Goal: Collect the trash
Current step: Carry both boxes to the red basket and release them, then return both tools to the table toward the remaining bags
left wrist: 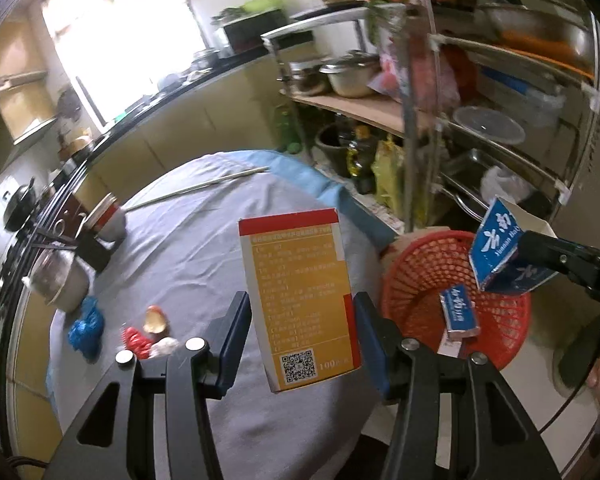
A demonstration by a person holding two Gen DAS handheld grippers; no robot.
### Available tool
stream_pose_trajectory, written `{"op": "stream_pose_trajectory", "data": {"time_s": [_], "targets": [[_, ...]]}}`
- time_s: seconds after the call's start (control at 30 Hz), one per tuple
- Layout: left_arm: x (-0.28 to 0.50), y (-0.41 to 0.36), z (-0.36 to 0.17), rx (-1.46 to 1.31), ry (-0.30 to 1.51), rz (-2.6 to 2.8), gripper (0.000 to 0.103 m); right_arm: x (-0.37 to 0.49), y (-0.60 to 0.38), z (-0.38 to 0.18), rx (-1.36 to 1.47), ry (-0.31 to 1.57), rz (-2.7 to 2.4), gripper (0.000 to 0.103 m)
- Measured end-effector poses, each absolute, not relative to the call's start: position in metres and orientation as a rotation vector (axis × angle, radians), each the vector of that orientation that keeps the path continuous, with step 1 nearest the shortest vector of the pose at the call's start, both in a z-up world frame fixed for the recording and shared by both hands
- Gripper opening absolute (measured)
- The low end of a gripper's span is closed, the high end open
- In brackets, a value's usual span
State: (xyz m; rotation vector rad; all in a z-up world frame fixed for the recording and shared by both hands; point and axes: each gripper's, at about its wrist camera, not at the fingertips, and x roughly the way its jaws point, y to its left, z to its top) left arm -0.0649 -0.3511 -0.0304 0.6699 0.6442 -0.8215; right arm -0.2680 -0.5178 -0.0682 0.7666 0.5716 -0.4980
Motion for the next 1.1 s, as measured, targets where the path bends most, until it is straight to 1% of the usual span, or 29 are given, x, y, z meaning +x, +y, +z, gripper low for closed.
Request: {"op": "stream_pose_trajectory", "data": {"time_s": [0.77, 1.07, 1.1], "targets": [[-0.109, -0.429, -0.066, 0.78, 0.685, -0.969, 0.054, -0.323, -0.563, -0.112, 0.965, 0.535, -0.587, 0.052], [-0.111, -0.442, -0.081, 0.758, 0.749, -1.05, 0.056, -0.327, -0.573, -0.133, 1.082, 0.525, -0.587, 0.054], [-0.111, -0.442, -0.081, 0.741, 0.762, -1.08, 0.056, -0.327, -0.573, -0.135, 1.096, 0.52, -0.583, 0.056]]}}
